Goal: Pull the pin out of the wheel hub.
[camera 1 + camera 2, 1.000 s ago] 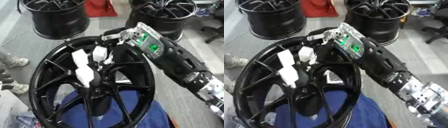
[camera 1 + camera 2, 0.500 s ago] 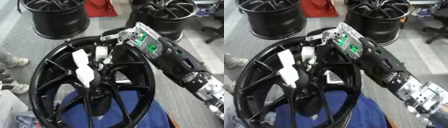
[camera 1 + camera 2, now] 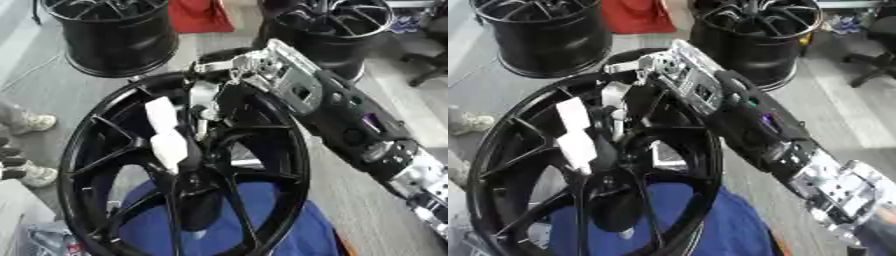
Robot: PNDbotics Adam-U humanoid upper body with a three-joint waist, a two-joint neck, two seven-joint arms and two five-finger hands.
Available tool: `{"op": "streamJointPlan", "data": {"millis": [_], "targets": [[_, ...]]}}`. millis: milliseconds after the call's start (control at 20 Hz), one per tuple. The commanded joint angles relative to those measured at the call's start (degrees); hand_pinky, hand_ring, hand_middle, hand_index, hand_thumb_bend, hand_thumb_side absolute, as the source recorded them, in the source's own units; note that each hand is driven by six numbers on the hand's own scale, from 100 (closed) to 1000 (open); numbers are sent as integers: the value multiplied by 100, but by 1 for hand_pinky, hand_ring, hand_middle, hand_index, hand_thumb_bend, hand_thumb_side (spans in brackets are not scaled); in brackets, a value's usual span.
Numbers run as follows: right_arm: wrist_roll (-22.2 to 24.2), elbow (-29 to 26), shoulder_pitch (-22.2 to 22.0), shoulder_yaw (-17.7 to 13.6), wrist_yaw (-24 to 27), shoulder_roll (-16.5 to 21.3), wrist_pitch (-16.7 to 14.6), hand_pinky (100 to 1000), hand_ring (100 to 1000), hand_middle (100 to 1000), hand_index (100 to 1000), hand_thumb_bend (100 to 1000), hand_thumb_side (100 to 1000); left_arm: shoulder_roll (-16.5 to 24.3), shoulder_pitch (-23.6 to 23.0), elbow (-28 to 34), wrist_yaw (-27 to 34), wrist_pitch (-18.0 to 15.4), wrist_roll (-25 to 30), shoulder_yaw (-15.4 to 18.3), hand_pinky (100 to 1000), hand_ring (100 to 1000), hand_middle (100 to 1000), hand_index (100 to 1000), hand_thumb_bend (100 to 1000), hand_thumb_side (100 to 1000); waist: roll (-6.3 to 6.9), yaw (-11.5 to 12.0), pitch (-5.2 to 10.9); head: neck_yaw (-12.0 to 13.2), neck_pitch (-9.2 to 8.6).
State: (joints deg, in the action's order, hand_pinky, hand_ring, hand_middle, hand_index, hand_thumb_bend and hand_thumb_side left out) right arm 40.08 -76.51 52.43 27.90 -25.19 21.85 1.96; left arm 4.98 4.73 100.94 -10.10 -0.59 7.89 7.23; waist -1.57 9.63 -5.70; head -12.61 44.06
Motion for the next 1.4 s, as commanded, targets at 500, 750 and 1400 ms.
{"op": "streamJointPlan", "data": {"millis": [500, 750, 1400], "targets": [[79, -708, 448, -207, 364, 533, 261, 231, 394, 582, 633, 100, 100, 124, 46, 59, -1, 4, 7, -4, 621, 669, 636, 809, 138, 685, -60, -82, 158, -3, 6], [25, -1155, 513, -438, 662, 1018, 412, 235, 400, 585, 637, 100, 104, 169, 6, 52, -18, 14, -26, 33, 621, 670, 636, 809, 137, 685, -107, -206, 205, 44, 6], [-923, -1527, -1085, -2072, 387, 3029, 1010, 382, 501, 648, 689, 110, 196, 219, -66, 83, -64, 57, -256, 265, 621, 671, 636, 809, 137, 685, -90, -853, 182, 414, 6]]}}
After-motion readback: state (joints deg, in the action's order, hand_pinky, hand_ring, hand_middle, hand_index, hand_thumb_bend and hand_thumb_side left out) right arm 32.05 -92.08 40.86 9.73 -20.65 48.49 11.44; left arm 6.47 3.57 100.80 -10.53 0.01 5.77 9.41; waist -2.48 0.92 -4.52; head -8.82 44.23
